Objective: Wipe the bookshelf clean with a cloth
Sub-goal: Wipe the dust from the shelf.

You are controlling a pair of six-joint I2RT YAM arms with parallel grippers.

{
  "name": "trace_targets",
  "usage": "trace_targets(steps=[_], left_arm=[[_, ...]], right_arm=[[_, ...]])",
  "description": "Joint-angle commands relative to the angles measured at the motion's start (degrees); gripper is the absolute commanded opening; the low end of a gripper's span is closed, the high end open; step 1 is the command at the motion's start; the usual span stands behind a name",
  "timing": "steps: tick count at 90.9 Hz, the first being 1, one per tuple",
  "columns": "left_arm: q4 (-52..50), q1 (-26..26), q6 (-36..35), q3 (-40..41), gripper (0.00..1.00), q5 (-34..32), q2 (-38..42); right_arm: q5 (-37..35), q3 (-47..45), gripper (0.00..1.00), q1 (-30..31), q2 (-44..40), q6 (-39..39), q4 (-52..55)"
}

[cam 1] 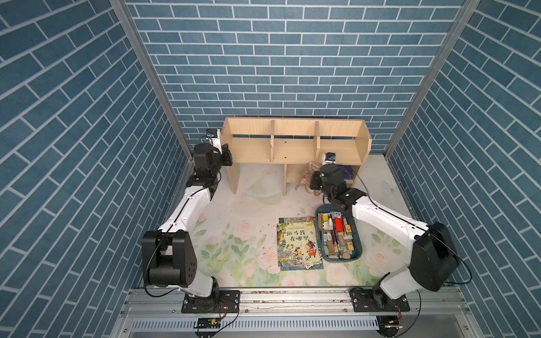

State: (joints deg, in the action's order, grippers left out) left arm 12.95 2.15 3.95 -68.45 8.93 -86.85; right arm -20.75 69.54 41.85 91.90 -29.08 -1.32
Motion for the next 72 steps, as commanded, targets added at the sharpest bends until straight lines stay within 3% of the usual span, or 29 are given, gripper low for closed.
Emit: trace_targets(steps=[1,14,37,72], left_arm=[[-7.8,2.5,6.2,3.1,0.00,9.7,0.9],[-8.0,2.5,6.8,3.5,0.00,8.8,1.3],[-8.4,2.5,7.5,3.6,0.00,7.3,1.2],[-8.8,2.5,7.4,3.3,0.00,6.6,0.4]], right_arm=[[-0.9,6.6,0.00,4.5,6.3,0.7,-2.8],[-2.4,10.7,0.00,7.8,13.8,0.7,-2.4],[-3.0,5.6,0.00,6.8,18.1,-1.2,-3.7],[-3.1,-17.5,0.00,-7.0,1.8,-5.5,-8.7]])
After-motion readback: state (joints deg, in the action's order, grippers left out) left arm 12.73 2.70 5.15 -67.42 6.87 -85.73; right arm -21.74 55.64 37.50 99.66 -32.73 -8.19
